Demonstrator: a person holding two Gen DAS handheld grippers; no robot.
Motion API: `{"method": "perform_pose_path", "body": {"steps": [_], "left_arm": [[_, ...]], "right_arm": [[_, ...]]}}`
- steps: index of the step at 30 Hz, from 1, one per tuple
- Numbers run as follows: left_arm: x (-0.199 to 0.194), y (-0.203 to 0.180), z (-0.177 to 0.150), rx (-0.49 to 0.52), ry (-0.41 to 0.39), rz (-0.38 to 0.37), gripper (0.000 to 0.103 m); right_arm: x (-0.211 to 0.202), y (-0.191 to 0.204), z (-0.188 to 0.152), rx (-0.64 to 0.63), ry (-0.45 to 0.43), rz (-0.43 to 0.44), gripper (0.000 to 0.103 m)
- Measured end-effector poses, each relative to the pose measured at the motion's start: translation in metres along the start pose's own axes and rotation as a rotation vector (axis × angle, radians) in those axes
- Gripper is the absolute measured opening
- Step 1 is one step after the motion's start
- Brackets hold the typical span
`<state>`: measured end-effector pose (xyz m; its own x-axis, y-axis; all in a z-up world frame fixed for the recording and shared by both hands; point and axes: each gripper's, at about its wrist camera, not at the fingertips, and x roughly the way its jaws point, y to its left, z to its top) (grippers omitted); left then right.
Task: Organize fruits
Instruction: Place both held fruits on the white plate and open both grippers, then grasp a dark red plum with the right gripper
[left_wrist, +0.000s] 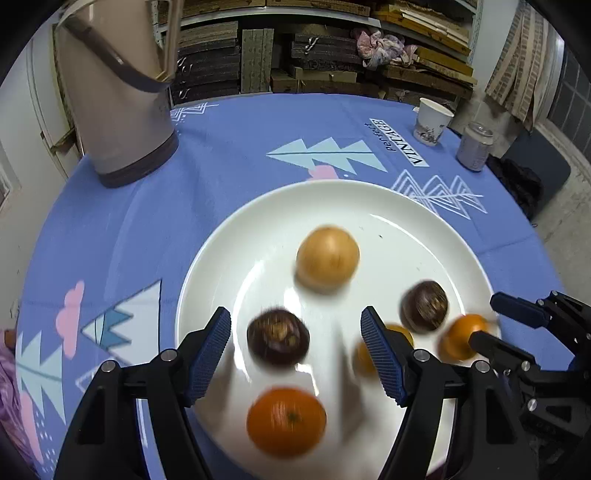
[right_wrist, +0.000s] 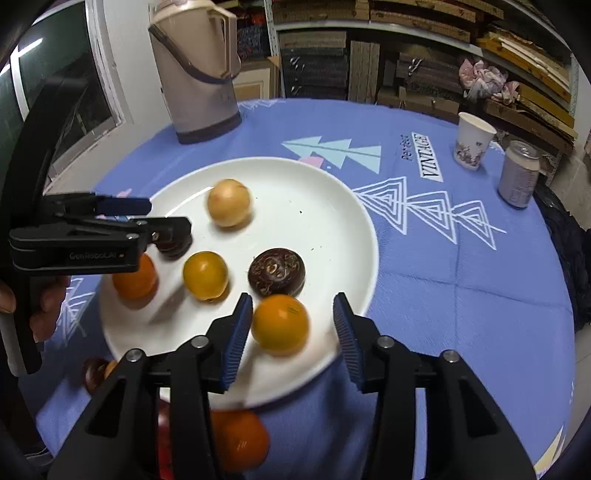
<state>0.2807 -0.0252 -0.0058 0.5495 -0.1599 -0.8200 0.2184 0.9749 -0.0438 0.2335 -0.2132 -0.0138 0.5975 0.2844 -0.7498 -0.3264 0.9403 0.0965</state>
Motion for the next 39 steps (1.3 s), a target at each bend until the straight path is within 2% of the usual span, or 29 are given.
{"method": "perform_pose_path", "body": {"steps": [4, 5, 6, 9, 10, 12, 13, 17, 24, 27, 29, 34, 39], "left_arm": [[-0.025, 0.002, -0.018, -0.014, -0.019, -0.018, 0.074], [-0.031, 0.001, -0.022, -0.015, -0.027, -0.018, 0.074], [-0.037, 0.002, -0.026, -0.015, -0.033, -0.019, 0.074], [-0.056, 0.001, -0.043, -0.012, -0.048, -0.018, 0.074], [-0.062, 0.002, -0.048, -0.010, -0.057, -0.014, 0.079], [-0.074, 0.003, -0.062, -0.008, -0.078, 0.003, 0.089], [-0.079, 0.003, -0.068, -0.007, -0.087, 0.012, 0.089], [-0.093, 0.009, -0.098, -0.023, -0.091, 0.010, 0.089], [-0.105, 0.013, -0.140, -0.063, -0.078, 0.003, 0.089], [-0.109, 0.009, -0.155, -0.057, -0.071, 0.005, 0.089], [-0.109, 0.006, -0.163, -0.047, -0.064, 0.005, 0.089], [-0.107, 0.003, -0.172, -0.031, -0.044, 0.001, 0.089], [-0.104, 0.002, -0.176, -0.027, -0.031, -0.009, 0.089]], "right_arm": [[-0.026, 0.001, -0.013, 0.015, -0.034, 0.002, 0.053], [-0.034, 0.001, -0.018, 0.020, -0.042, 0.002, 0.056], [-0.040, 0.001, -0.022, 0.024, -0.049, 0.000, 0.064], [-0.060, 0.003, -0.038, 0.033, -0.079, -0.007, 0.075], [-0.066, 0.005, -0.044, 0.031, -0.087, -0.002, 0.078], [-0.079, 0.010, -0.059, 0.026, -0.107, -0.006, 0.092], [-0.085, 0.013, -0.068, 0.012, -0.124, -0.011, 0.093], [-0.094, 0.026, -0.095, -0.035, -0.112, -0.035, 0.093], [-0.090, 0.032, -0.132, 0.008, -0.054, -0.032, 0.092], [-0.086, 0.034, -0.135, 0.011, -0.035, -0.035, 0.079], [-0.082, 0.037, -0.136, 0.003, -0.020, -0.031, 0.074], [-0.071, 0.041, -0.135, -0.003, -0.004, -0.022, 0.073], [-0.059, 0.040, -0.129, -0.009, 0.015, -0.009, 0.064]]}}
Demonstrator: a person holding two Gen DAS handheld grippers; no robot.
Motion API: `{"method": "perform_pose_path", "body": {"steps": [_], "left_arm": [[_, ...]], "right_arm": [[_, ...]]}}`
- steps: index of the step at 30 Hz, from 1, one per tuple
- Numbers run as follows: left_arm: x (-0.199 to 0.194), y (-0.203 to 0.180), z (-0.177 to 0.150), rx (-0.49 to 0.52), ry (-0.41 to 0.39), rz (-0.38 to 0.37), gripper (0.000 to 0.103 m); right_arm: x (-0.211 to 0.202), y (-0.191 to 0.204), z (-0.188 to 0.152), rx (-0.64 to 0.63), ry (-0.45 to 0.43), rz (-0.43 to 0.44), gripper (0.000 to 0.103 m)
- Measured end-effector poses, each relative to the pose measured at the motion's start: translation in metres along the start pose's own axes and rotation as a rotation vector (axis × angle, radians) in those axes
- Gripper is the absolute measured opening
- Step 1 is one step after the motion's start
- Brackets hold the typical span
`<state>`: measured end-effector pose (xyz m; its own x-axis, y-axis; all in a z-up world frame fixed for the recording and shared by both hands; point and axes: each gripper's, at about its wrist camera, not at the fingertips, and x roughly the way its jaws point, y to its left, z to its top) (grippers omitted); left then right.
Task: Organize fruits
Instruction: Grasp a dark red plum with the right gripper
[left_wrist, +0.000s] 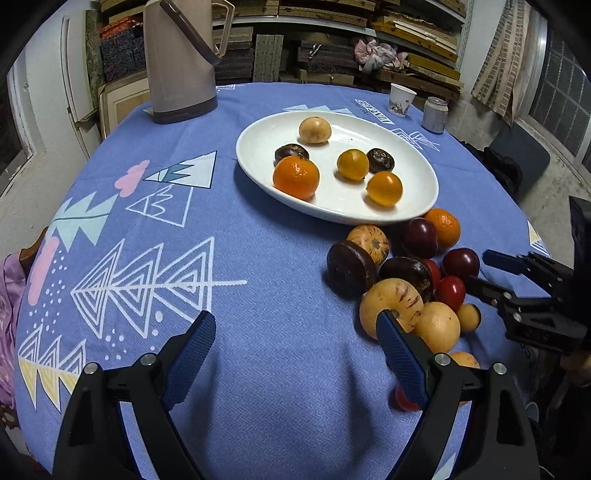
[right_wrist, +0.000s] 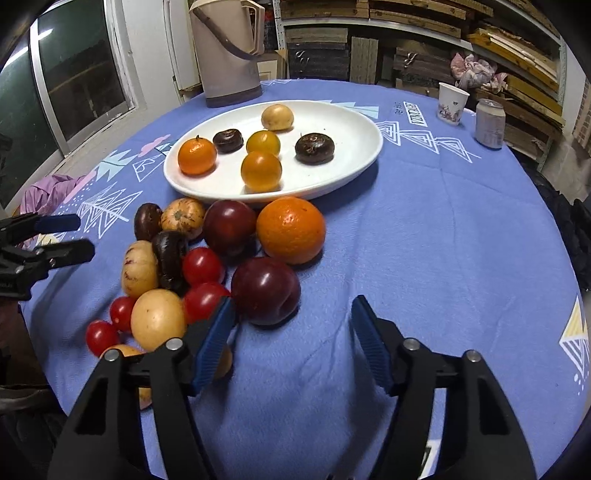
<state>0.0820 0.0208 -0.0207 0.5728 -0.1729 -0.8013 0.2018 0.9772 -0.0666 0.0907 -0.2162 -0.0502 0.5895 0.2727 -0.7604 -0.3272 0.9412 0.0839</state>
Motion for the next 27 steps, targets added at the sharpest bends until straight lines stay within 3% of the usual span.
{"method": "perform_pose_path", "body": {"steps": [5, 7, 9, 10, 17, 27], "left_arm": [[0.001, -0.002, -0.001, 0.004, 0.007, -0.010, 0.089], [0.001, -0.004, -0.002, 0.008, 0.012, -0.013, 0.089], [0.001, -0.006, -0.003, 0.012, 0.016, -0.014, 0.089], [0.002, -0.006, -0.004, 0.014, 0.021, -0.016, 0.089], [-0.001, -0.010, -0.012, 0.033, 0.038, -0.033, 0.089], [-0.006, -0.033, -0.027, 0.123, 0.047, -0.069, 0.089]], "right_arm": [[0.008, 0.001, 0.012, -0.018, 0.001, 0.017, 0.064], [0.012, 0.002, 0.016, -0.013, 0.010, 0.042, 0.058], [0.017, 0.003, 0.019, -0.012, 0.034, 0.089, 0.040], [0.020, 0.005, 0.019, -0.020, 0.046, 0.097, 0.039], [0.010, -0.007, 0.015, 0.043, 0.035, 0.145, 0.038], [-0.026, -0.023, -0.006, 0.077, -0.023, 0.108, 0.038]]}}
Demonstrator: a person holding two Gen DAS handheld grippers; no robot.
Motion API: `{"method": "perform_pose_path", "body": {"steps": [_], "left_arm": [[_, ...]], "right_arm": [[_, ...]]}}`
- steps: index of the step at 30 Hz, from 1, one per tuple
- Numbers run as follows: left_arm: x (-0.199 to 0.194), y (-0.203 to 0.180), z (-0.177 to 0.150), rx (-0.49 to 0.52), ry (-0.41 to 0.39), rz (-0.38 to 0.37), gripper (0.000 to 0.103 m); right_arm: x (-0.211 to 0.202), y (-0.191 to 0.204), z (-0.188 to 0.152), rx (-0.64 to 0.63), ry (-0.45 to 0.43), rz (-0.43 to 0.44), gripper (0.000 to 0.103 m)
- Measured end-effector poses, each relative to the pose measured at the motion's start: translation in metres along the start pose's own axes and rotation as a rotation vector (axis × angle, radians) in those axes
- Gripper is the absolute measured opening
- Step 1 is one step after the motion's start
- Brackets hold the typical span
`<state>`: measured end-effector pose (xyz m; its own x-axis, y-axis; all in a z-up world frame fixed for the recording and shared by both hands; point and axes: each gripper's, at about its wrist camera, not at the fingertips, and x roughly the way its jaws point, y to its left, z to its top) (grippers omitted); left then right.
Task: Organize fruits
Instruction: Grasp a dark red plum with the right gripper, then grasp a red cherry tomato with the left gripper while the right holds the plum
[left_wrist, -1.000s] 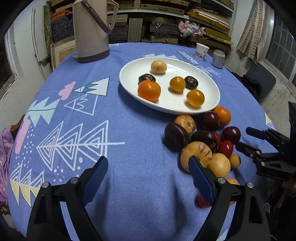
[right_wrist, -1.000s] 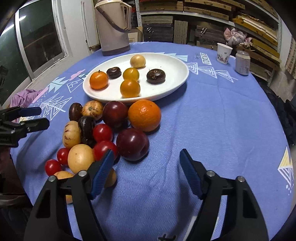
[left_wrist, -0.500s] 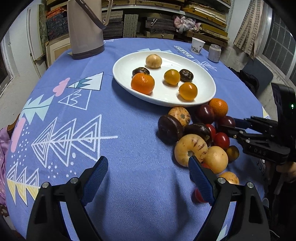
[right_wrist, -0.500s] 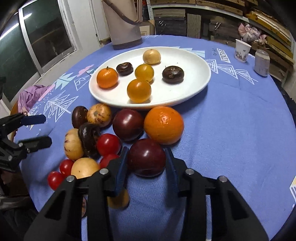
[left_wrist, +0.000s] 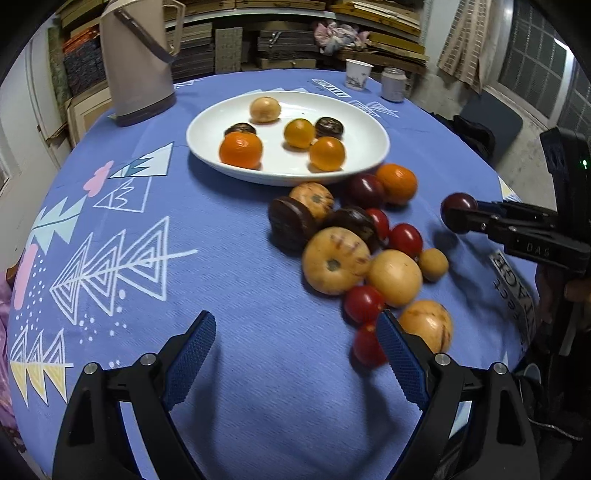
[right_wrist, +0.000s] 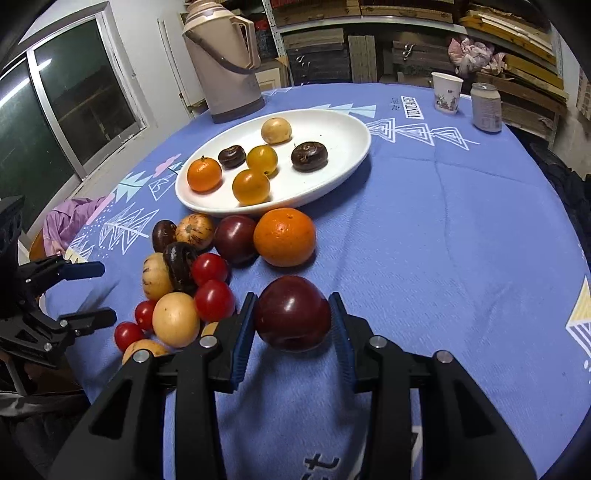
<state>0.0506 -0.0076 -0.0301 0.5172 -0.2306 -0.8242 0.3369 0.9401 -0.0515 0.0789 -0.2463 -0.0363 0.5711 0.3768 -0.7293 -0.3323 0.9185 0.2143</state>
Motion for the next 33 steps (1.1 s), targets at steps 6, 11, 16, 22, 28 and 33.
{"method": "perform_pose_path", "body": {"steps": [6, 11, 16, 22, 28, 33], "left_arm": [[-0.002, -0.016, -0.007, 0.053, 0.001, -0.060, 0.089], [0.012, -0.019, -0.010, 0.042, 0.046, -0.120, 0.059], [0.014, -0.019, -0.012, 0.032, 0.035, -0.153, 0.055], [0.024, -0.029, -0.015, 0.060, 0.051, -0.119, 0.050], [0.023, -0.027, -0.014, 0.045, 0.046, -0.163, 0.029], [0.019, -0.026, -0.016, 0.055, 0.041, -0.124, 0.029]], "right_arm": [[-0.006, 0.005, -0.004, -0.012, -0.008, 0.017, 0.038], [-0.010, 0.012, -0.005, -0.027, -0.014, 0.026, 0.038], [-0.012, 0.015, -0.007, -0.032, -0.014, 0.031, 0.038], [-0.011, 0.017, -0.008, -0.037, -0.009, 0.037, 0.038], [-0.011, 0.017, -0.007, -0.038, -0.008, 0.037, 0.038], [-0.011, 0.018, -0.008, -0.038, -0.008, 0.036, 0.038]]}}
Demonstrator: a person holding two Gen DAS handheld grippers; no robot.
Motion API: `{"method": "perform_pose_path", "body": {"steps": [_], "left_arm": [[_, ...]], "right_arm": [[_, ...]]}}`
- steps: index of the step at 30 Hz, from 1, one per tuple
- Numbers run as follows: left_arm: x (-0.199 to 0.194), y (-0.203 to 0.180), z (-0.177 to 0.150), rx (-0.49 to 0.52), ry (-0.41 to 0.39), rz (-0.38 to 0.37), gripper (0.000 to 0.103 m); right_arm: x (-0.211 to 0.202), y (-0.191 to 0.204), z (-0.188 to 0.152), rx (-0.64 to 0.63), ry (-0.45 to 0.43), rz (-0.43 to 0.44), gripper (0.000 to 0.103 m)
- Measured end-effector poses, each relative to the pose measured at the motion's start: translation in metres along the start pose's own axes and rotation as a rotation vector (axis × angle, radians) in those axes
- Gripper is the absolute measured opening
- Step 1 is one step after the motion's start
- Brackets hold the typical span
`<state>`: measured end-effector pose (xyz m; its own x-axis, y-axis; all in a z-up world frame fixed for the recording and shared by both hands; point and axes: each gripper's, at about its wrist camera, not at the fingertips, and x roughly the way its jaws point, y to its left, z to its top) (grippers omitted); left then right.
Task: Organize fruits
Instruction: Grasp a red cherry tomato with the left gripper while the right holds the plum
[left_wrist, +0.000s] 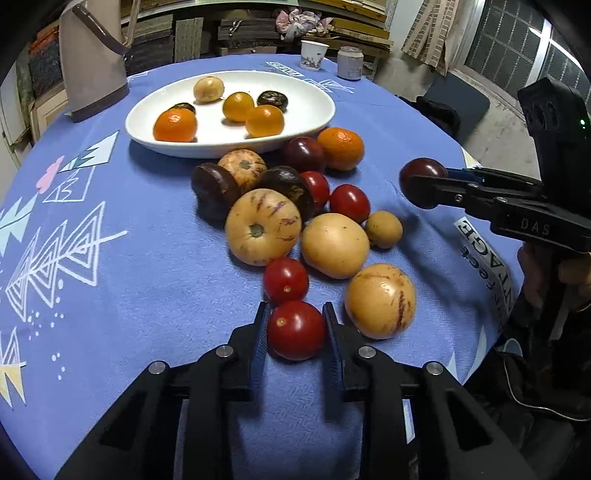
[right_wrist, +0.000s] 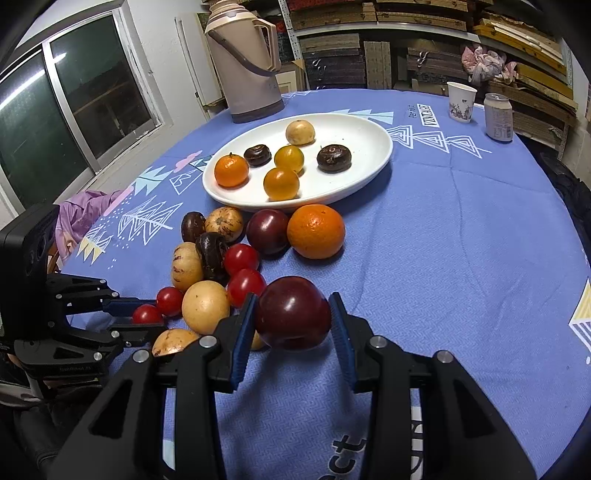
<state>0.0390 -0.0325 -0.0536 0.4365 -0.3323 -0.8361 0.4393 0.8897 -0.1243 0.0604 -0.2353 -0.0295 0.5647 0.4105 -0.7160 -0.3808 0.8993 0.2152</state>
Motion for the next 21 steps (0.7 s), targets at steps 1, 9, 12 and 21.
{"method": "perform_pose_path", "body": {"steps": [1, 9, 12, 21], "left_arm": [[-0.001, 0.001, 0.000, -0.004, -0.001, 0.005, 0.029], [-0.016, 0.013, 0.002, -0.027, -0.050, 0.028, 0.029], [-0.023, 0.017, 0.006, -0.022, -0.071, 0.046, 0.029], [-0.033, 0.033, 0.016, -0.054, -0.104, 0.079, 0.029]], "right_arm": [[0.000, 0.000, 0.000, -0.001, 0.002, -0.002, 0.038], [0.000, 0.002, 0.000, -0.007, 0.005, -0.004, 0.038], [-0.005, 0.003, 0.003, -0.013, -0.007, -0.003, 0.038], [-0.010, 0.003, 0.007, -0.014, -0.025, -0.005, 0.038]]}}
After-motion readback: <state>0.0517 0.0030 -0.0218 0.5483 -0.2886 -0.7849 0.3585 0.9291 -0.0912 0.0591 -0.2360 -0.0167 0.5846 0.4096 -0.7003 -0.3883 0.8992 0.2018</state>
